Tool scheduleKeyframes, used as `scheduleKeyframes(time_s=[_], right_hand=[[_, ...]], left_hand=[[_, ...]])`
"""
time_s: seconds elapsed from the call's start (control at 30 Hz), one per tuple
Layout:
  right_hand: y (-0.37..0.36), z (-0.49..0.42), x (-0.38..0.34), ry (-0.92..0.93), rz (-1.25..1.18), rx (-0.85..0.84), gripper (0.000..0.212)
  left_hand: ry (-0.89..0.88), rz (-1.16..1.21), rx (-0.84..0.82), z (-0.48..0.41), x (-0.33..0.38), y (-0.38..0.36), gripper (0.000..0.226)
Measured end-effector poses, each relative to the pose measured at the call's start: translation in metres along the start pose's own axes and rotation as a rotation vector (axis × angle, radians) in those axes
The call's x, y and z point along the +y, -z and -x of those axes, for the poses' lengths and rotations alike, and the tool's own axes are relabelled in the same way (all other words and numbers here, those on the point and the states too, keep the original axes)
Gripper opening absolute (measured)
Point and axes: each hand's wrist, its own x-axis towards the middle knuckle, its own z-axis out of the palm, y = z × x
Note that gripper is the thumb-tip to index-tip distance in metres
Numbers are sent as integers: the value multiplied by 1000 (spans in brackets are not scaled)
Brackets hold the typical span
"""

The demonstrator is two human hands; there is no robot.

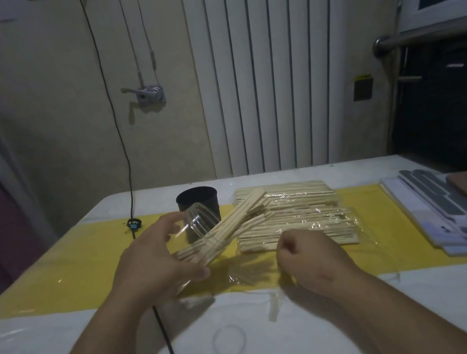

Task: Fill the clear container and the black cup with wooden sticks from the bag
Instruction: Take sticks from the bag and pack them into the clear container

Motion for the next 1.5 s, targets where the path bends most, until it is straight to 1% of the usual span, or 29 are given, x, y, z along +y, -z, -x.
scheduleKeyframes(time_s=[0.03, 0.1, 0.17, 0.27, 0.33, 0.5, 0.7, 0.87, 1.0, 1.17, 1.27, 1.4, 1.5], right_hand=[[-2, -2, 1, 25, 67, -19, 21], [-9, -8, 5, 128, 145, -4, 29], [-15, -15, 9, 192, 252, 8, 31], [-22, -16, 12, 170, 376, -20, 25], [-24, -14, 12, 162, 412, -17, 21], [-25, -13, 10, 136, 423, -24, 23], [-26, -15, 7, 102, 403, -22, 25], [-28, -15, 2, 88, 471, -33, 28], [-22, -19, 2, 89, 467, -78, 22], [-26, -20, 5, 87, 409, -2, 22], [-29, -23, 5, 101, 440, 39, 25], [-28, -25, 7, 102, 434, 21, 28], [-24, -27, 8, 90, 424, 12, 24]], left_hand=[[1, 1, 0, 0, 1, 0, 85], [10, -6, -1, 1, 2, 1, 86], [19, -8, 1, 1, 2, 1, 85], [19, -13, -10, 1, 2, 0, 87], [18, -21, -13, 1, 1, 0, 93], [16, -22, -8, 0, 1, 0, 98], [12, -38, -4, -1, 0, 0, 96], [8, -75, -16, -2, -1, 0, 102], [5, -84, -19, -2, 0, 0, 102], [-1, -53, -9, 0, 0, 0, 96], [-3, -54, -8, -1, -1, 0, 94], [-8, -61, -7, -3, -2, 0, 94], [-4, -50, -7, -3, -3, -1, 93]])
